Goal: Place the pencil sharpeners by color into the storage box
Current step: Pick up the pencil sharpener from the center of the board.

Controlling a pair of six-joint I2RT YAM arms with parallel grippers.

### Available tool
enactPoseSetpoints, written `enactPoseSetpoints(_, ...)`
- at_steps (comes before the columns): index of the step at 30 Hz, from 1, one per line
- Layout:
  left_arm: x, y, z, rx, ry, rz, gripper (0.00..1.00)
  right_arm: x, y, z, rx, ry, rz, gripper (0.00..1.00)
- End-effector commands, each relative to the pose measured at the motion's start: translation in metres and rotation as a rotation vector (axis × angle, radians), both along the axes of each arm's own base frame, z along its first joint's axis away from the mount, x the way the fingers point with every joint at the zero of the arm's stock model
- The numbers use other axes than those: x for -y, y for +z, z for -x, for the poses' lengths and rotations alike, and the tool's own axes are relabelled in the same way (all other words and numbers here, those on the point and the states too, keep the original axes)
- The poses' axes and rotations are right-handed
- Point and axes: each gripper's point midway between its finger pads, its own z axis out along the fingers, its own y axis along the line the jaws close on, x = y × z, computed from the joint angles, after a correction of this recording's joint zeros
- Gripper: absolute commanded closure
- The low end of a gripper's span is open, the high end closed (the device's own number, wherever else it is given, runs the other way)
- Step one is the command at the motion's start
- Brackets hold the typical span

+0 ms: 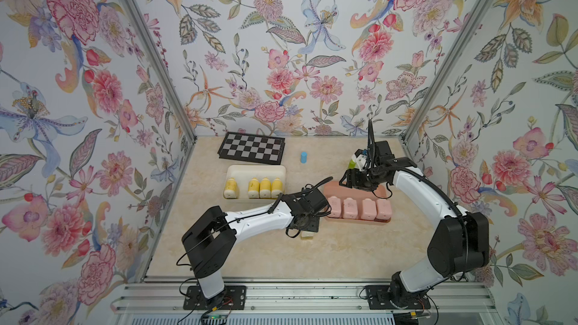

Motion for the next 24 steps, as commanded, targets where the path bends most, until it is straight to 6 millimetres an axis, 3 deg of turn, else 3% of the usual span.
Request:
enactPoseSetpoints(1, -0.002, 0.000, 0.002, 0.000, -0.017, -0.053, 0.33, 0.001, 0.006, 0.004, 0.009, 0.001, -0.018, 0.28)
enactPoseSetpoints(15, -0.010, -0.007, 0.008, -0.018, -0.041, -0.125, 0.53, 0.002, 0.007, 0.004, 0.013, 0.000, -0.025, 0.28)
enactPoseSetpoints(24, -0.024, 0.016, 0.004, 0.019, -0.044, -0.169, 0.57, 0.001, 0.010, 0.004, 0.020, 0.000, -0.028, 0.28)
